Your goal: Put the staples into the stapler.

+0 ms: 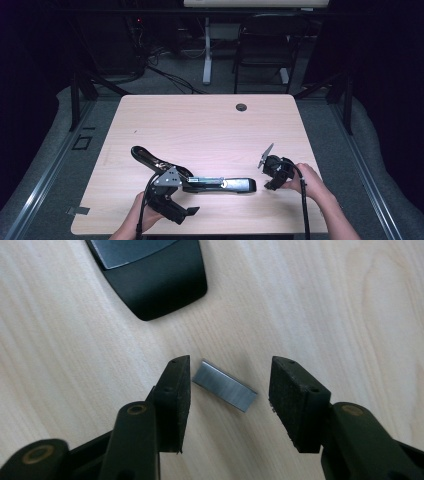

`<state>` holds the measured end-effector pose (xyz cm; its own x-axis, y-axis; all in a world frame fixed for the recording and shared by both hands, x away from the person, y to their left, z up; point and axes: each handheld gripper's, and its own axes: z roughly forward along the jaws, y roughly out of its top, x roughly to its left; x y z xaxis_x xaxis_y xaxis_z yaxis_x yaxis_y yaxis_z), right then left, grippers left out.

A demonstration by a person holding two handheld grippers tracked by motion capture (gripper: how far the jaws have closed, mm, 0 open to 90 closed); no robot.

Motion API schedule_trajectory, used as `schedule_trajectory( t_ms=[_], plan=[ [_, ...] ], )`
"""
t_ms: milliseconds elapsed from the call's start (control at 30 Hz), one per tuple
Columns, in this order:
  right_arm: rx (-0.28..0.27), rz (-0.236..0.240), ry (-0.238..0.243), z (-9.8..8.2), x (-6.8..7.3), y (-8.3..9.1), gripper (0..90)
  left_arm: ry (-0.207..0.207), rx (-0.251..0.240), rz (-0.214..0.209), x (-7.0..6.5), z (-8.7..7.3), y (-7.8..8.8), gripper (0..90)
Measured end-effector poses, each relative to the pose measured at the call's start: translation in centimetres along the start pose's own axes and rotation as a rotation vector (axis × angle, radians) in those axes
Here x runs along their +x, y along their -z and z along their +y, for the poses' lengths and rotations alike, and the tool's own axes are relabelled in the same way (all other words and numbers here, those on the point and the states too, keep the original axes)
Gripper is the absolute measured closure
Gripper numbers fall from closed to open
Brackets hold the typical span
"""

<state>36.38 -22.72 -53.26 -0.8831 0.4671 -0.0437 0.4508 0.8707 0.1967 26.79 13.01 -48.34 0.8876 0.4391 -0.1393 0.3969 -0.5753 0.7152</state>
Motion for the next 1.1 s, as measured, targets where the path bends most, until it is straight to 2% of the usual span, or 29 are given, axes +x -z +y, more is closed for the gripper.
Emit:
schedule_trajectory(
  t_ms=[33,233,400,500,567,633,733,933,1000,1100],
  plan=[
    [0.002,0.007,0.002,0.03,0.06,-0.05,52.5,0.001,0.004,-0.001,0.01,-0.03,0.02,0.0],
    [0.046,-0.020,0.034,0.13,0.25,-0.59,58.4,-0.002,0.007,-0.001,-0.02,0.01,-0.01,0.0],
    [0.039,-0.013,0.016,0.08,0.33,-0.78,65.3,0.002,0.007,0.002,-0.02,0.00,-0.13,0.0],
    [0.038,-0.020,0.014,0.15,0.42,-0.74,66.6,0.001,0.008,0.003,-0.02,0.00,-0.12,0.0],
    [0.023,-0.004,0.007,0.20,0.48,-0.78,66.6,-0.001,0.013,0.003,0.01,-0.01,-0.12,0.0],
    [0.040,-0.012,0.012,0.37,0.57,-0.71,66.8,-0.003,0.017,0.002,0.04,-0.01,-0.13,0.0],
    [0.030,-0.005,0.002,0.54,0.69,-0.84,68.5,0.003,0.020,-0.003,0.09,-0.04,-0.20,0.0],
    [0.050,-0.008,0.000,0.68,0.74,-0.81,74.8,0.004,0.020,-0.006,0.12,-0.05,-0.20,0.0],
    [0.044,0.008,-0.005,0.60,0.71,-0.87,74.4,0.005,0.022,-0.005,0.13,-0.05,-0.22,0.0],
    [0.046,0.001,-0.011,0.60,0.68,-0.89,75.4,0.006,0.024,-0.008,0.12,-0.04,-0.26,0.0]
  ],
)
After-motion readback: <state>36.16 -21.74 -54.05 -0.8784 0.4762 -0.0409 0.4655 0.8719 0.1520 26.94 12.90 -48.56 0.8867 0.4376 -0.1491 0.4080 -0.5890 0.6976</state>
